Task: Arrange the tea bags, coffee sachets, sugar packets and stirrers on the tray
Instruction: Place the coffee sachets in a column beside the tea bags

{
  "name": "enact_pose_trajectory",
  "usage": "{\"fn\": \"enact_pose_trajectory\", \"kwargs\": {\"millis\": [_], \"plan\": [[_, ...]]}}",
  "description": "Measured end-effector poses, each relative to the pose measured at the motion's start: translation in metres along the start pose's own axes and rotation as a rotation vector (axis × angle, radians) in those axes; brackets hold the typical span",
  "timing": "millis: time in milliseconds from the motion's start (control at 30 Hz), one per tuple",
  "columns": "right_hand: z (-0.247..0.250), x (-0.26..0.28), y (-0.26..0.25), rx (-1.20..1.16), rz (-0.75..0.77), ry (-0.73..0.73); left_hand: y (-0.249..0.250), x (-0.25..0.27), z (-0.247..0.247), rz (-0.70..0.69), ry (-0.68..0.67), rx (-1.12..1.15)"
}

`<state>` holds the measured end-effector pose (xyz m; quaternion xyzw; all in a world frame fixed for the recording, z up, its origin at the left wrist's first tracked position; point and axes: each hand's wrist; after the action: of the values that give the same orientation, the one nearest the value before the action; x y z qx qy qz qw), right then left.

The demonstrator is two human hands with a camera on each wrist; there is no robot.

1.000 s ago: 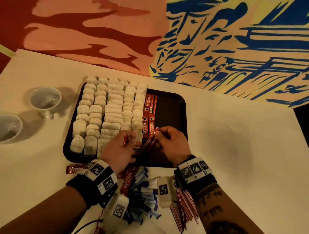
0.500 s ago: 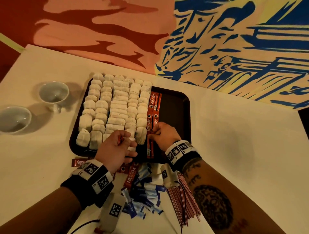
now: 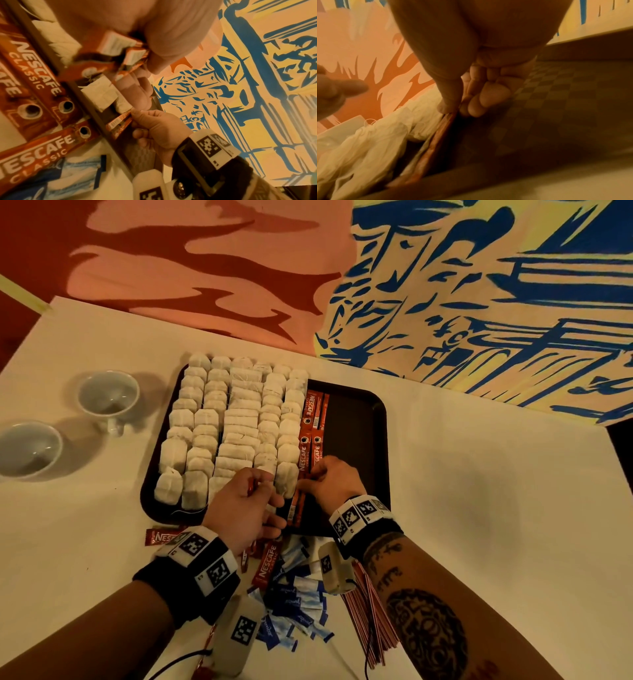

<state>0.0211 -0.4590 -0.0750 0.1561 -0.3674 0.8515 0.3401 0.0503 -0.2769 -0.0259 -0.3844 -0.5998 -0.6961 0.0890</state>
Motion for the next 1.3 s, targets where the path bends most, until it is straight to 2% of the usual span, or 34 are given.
{"fn": "enact_pose_trajectory", "kwargs": {"millis": [167, 300, 433, 500, 567, 633, 767, 867, 1000, 1100, 1200, 1300], "plan": [[0.017, 0.01, -0.002, -0.074, -0.014, 0.089, 0.001, 0.001, -0.004, -0.037, -0.002, -0.076], [0.025, 0.031, -0.003, -0.168, 0.052, 0.108, 0.004, 0.002, -0.01, -0.022, -0.038, -0.091], [0.023, 0.066, -0.016, -0.275, 0.26, -0.099, 0.01, 0.01, -0.023, 0.045, -0.111, -0.177], [0.022, 0.079, -0.02, -0.428, 0.27, -0.223, 0.013, 0.016, -0.029, 0.027, -0.106, -0.263], [0.024, 0.085, -0.02, -0.598, 0.238, -0.275, 0.016, 0.021, -0.031, -0.021, -0.12, -0.318], [0.026, 0.086, -0.018, -0.629, 0.223, -0.23, 0.016, 0.025, -0.032, -0.062, -0.151, -0.334], [0.037, 0.074, -0.009, -0.51, 0.241, -0.014, 0.012, 0.029, -0.033, -0.109, -0.248, -0.256], [0.045, 0.066, -0.006, -0.466, 0.235, 0.07, 0.003, 0.02, -0.03, -0.134, -0.215, -0.347], [0.037, 0.065, -0.008, -0.612, 0.184, 0.026, -0.004, 0.013, -0.03, -0.188, -0.149, -0.377], [0.03, 0.062, -0.007, -0.611, 0.173, 0.05, -0.006, 0.013, -0.028, -0.182, -0.142, -0.372], [0.031, 0.043, 0.002, -0.516, 0.137, 0.136, -0.007, 0.009, -0.019, -0.146, -0.049, -0.329], [0.033, 0.021, 0.011, -0.264, 0.083, 0.137, -0.009, 0.001, -0.005, -0.097, 0.041, -0.195]]}}
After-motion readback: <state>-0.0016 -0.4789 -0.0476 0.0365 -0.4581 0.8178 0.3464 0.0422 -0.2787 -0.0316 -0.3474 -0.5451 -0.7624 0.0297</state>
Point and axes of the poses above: each hand's wrist, its own x-axis away from the middle knuckle, its own z-axis out of the back of the hand, y = z × x
